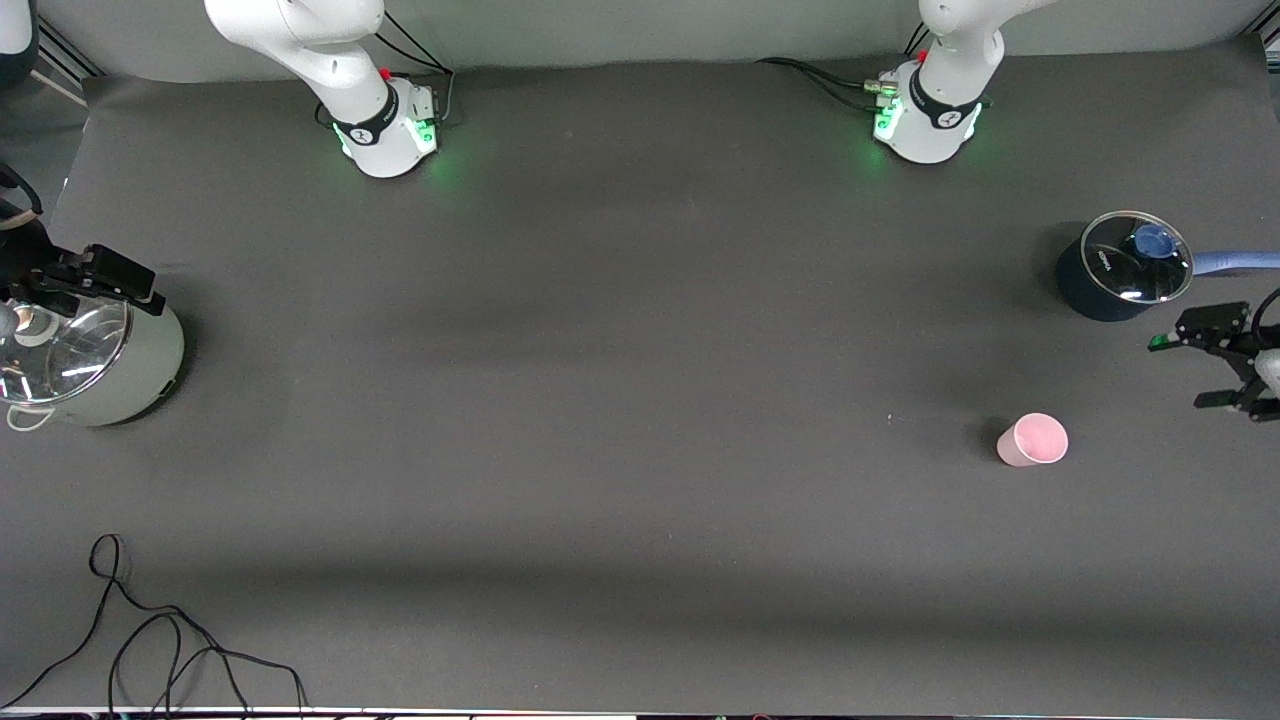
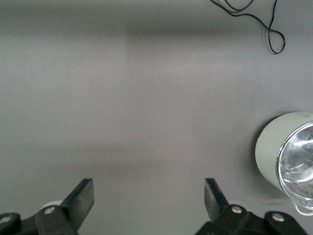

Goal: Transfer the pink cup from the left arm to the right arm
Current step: 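Move the left gripper down toward the pink cup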

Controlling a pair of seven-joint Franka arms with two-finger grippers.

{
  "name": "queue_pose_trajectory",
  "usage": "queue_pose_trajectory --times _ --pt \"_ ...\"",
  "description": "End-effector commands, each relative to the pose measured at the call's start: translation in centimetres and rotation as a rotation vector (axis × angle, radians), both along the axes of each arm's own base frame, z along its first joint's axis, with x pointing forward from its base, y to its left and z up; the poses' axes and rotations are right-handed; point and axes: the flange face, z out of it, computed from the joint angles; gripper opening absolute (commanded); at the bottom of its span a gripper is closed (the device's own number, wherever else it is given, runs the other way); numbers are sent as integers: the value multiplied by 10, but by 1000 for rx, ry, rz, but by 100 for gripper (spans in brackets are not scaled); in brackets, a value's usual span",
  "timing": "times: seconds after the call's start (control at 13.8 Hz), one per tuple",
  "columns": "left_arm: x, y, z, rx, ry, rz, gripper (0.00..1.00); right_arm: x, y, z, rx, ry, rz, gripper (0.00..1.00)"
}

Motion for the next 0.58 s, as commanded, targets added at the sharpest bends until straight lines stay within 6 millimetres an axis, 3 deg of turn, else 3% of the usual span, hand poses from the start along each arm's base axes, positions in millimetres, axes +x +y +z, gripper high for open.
queue_pose_trajectory --times 0.0,0.15,0.29,0.51 --pt "4 29 -44 -95 -61 -74 100 -6 2 5 3 -4 -10 100" --pt "4 50 -88 -203 -154 -119 100 -6 2 6 4 -5 -10 100" --pt "4 54 -128 -310 -203 -151 99 -6 2 5 4 -5 -12 100" --pt "2 63 -157 -373 -273 -175 99 -6 2 5 9 -5 -13 100"
